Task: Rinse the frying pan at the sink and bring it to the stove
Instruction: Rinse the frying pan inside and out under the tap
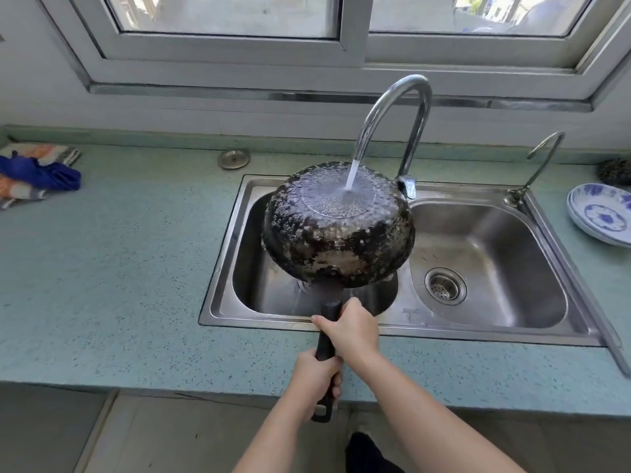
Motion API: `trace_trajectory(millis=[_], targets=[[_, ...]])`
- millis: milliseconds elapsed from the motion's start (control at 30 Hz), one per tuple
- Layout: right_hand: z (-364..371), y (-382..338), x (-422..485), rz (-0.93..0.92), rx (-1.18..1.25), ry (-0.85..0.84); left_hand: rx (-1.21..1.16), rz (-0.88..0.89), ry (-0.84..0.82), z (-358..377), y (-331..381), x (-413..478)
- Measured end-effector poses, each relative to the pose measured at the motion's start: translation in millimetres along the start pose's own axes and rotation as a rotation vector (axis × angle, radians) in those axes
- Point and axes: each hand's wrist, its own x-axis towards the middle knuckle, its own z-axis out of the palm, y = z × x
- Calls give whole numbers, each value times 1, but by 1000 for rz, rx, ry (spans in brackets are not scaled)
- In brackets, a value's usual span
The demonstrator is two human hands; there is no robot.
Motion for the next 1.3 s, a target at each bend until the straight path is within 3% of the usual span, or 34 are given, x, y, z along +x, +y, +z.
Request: trace_trajectory(millis=[467,733,1067,1300], targets=[[-1,-8,-3,-24,-3,-21,-63,-27,-55,-7,2,-3],[-1,-5,-1,-104,203,-200,-133,-79,-105,-13,3,-1],[2,-16,-1,-177,75,-156,-263,-103,-154,-16,2,-2],[7,-16,-2,-154,127,-155,-208,-96,-133,-20,3,-3]])
